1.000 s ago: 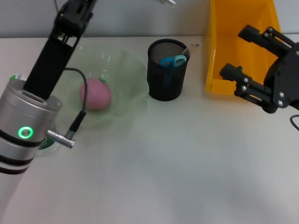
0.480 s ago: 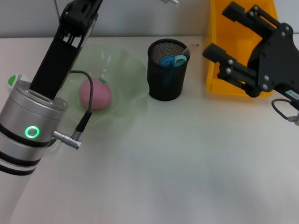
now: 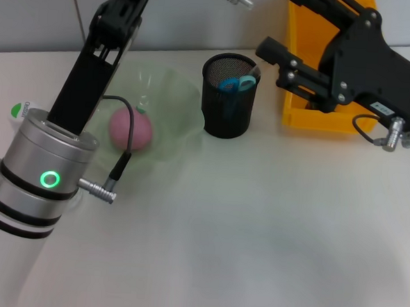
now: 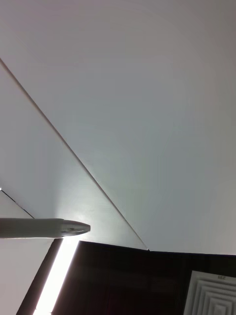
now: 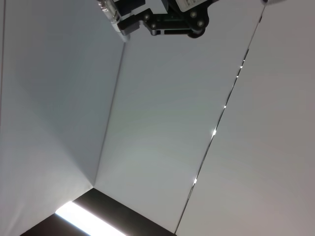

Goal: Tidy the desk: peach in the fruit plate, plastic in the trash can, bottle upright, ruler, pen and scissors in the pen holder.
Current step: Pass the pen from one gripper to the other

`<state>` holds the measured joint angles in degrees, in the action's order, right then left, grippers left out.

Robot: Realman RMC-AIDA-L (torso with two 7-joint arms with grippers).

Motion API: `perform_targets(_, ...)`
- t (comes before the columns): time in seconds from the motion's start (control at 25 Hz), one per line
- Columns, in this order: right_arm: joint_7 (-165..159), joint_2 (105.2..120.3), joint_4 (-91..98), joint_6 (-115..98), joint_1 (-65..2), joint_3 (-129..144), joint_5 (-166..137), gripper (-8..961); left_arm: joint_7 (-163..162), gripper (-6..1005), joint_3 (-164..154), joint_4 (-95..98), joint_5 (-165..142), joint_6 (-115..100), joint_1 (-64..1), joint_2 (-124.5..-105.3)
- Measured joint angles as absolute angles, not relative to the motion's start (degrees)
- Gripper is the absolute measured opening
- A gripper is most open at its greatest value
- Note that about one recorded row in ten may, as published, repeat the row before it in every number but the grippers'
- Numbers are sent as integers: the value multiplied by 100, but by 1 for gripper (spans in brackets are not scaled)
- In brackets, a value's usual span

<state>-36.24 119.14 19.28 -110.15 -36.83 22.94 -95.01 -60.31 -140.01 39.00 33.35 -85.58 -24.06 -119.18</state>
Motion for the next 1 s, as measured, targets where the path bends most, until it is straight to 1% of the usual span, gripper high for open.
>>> perform_targets(1.0,-2828,11935,1551,-10583,-4252,2320,-9516,615,-5873,127,-14006,4015,3462,-8361,-2403,-11918)
